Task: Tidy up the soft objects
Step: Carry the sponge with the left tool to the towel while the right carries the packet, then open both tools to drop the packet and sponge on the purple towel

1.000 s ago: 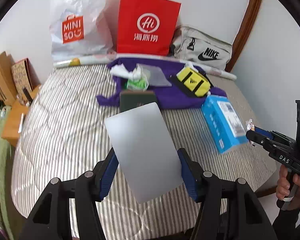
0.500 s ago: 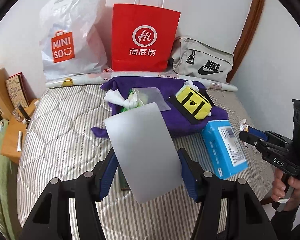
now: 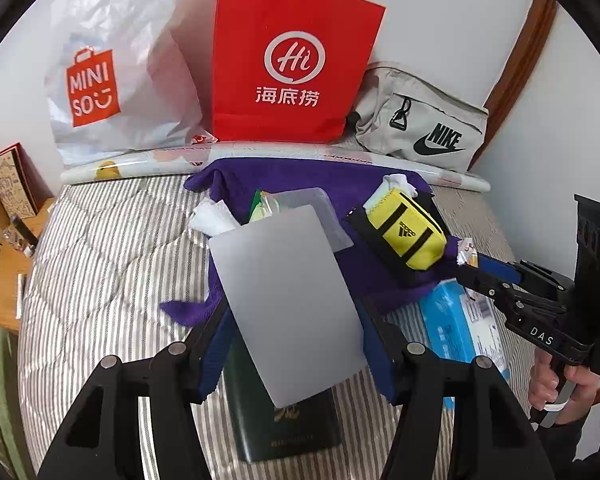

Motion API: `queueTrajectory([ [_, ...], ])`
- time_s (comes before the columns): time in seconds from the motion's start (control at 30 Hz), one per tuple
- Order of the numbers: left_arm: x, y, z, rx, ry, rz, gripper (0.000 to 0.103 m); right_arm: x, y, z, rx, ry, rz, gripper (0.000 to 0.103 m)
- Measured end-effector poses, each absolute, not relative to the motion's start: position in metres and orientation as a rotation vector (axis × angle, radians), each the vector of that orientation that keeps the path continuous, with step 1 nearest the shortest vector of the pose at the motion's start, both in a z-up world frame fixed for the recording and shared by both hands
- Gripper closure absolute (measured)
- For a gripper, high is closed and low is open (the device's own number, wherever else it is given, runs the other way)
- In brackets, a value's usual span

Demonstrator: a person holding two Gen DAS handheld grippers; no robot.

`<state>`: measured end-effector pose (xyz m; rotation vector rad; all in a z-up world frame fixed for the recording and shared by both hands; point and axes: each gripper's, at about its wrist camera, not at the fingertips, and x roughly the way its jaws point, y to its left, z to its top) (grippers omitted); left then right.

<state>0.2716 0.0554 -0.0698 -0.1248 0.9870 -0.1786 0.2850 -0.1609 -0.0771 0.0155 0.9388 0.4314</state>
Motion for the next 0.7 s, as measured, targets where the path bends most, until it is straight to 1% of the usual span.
queueTrajectory([
  [0.47, 0.32, 0.065, -0.085, -0.153, 1.003, -0.188, 0.045, 0.339, -0.146, -0.105, -0.051, 1.029, 0.426, 0.07],
  [0.7, 0.338, 0.067, -0.096, -0.148, 1.023, -0.194, 0.045, 0.362, -0.13, -0.13, -0.113, 1.112, 0.422, 0.07],
])
